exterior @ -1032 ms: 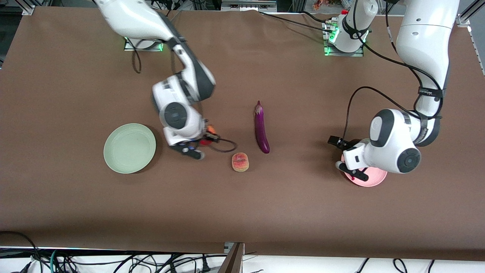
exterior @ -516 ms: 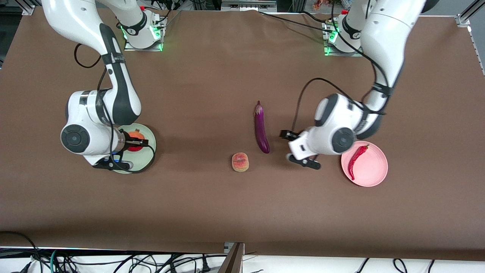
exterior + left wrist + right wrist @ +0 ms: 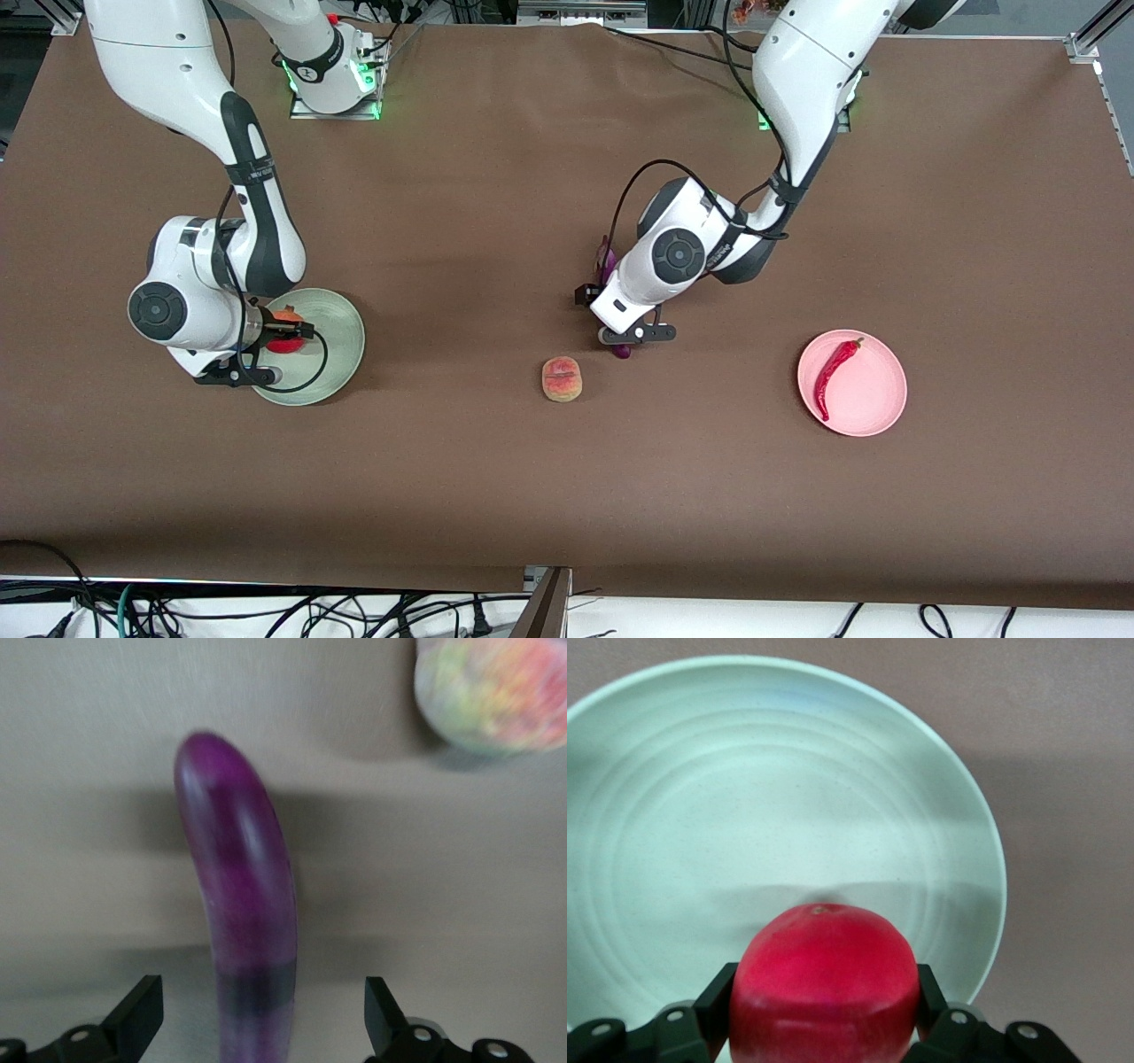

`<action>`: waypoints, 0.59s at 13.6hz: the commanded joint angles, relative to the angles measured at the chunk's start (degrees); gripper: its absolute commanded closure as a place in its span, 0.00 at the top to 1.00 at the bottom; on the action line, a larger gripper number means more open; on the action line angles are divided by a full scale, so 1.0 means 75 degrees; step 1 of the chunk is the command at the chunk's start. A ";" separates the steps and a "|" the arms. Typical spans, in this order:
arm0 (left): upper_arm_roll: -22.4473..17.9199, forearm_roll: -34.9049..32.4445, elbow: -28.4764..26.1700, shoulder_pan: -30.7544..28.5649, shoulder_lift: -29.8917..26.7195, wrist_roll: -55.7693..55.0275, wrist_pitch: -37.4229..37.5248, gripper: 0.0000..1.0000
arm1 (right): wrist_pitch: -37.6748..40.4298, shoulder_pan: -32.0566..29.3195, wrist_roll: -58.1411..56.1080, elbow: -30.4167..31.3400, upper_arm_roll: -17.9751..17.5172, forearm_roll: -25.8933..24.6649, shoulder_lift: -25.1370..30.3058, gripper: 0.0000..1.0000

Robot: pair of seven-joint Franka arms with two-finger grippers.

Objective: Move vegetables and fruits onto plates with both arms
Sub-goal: 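Lower the apple onto the green plate while the left gripper grasps the eggplant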

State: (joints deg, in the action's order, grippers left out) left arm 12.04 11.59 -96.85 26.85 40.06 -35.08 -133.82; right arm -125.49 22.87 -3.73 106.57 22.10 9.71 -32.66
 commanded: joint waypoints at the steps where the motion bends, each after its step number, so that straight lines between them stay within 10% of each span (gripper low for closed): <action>1: -0.0129 -0.0255 -0.0035 0.0158 0.0026 -0.0315 -0.0110 1.00 | 0.0010 -0.0037 -0.0112 0.0007 -0.0005 0.0182 0.0206 0.92; 3: -0.0117 -0.0267 -0.0012 0.0193 0.0061 -0.0315 -0.0110 0.33 | 0.0336 -0.0026 -0.0065 -0.0238 -0.0029 0.0217 0.0265 0.96; 4: -0.0117 -0.0267 0.0000 0.0193 0.0061 -0.0315 -0.0098 0.15 | 0.0709 -0.0014 -0.0053 -0.0495 -0.0029 0.0380 0.0265 0.96; 8: -0.0152 -0.0326 0.0012 0.0147 -0.0020 -0.0257 0.0018 0.00 | 0.1836 0.0091 0.0751 -0.1457 -0.0098 0.0557 0.0230 0.96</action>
State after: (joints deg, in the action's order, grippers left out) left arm 11.68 11.07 -97.02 27.52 40.48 -35.95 -134.08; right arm -115.27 23.10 -1.91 98.57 21.93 13.08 -31.46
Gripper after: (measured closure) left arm 0.617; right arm 0.040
